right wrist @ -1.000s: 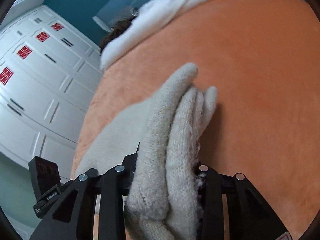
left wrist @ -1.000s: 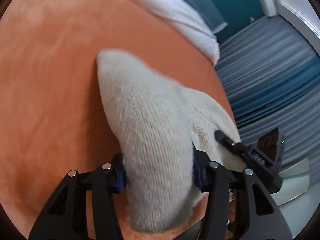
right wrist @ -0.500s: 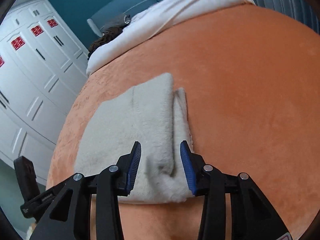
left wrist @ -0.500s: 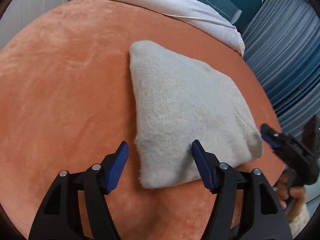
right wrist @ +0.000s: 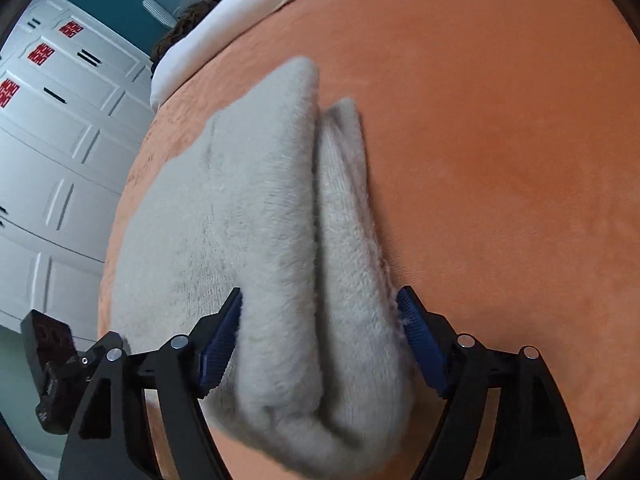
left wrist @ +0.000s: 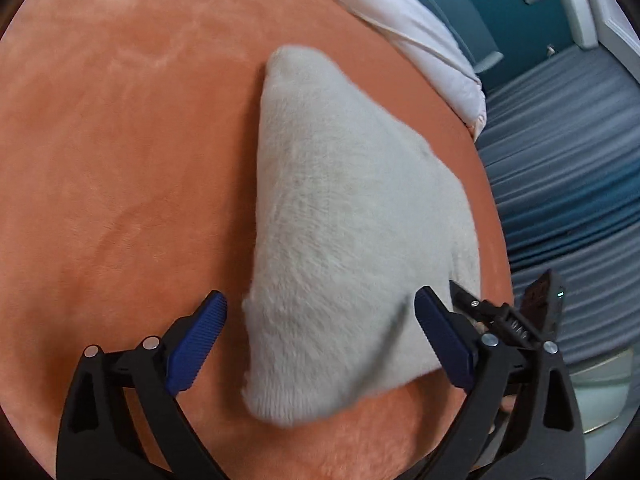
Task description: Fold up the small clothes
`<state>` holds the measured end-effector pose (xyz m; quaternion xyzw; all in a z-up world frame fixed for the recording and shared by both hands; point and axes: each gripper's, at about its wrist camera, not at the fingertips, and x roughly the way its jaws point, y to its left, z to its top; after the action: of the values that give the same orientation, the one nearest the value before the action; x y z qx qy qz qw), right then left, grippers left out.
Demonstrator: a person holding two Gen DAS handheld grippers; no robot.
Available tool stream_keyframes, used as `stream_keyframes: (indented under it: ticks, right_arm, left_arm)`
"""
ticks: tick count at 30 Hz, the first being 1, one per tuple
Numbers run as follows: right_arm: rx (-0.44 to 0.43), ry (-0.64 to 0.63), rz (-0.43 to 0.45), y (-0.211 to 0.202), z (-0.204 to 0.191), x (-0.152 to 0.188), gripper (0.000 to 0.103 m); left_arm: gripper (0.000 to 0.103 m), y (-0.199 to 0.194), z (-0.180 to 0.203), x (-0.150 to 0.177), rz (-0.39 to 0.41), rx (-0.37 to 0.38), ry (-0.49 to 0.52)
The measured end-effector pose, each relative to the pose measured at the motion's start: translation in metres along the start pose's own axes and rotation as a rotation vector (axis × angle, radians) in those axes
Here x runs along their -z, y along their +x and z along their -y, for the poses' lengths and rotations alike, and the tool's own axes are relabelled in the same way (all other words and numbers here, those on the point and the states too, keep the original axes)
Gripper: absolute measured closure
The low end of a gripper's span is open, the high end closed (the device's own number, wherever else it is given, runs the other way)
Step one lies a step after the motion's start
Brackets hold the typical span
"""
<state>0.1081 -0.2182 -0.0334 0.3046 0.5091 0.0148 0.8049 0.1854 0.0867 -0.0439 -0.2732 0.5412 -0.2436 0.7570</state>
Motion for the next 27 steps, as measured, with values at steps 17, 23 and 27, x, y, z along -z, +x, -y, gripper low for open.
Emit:
stream_keyframes:
  ticks: [17, 23, 27]
  right_arm:
    - [0.029, -0.024, 0.145, -0.056, 0.018, 0.014, 0.058]
    - [0.233, -0.173, 0.295, -0.111, -0.013, 0.069, 0.049]
    - [0.350, -0.268, 0.324, -0.117, -0.019, 0.119, 0.041]
  left_arm:
    - [0.038, 0.014, 0.053, 0.044, 0.053, -0.075, 0.193]
    - [0.027, -0.022, 0.091, 0.075, 0.163, -0.329, 0.423]
    - [0.015, -0.029, 0.092, 0.100, 0.202, -0.460, 0.450]
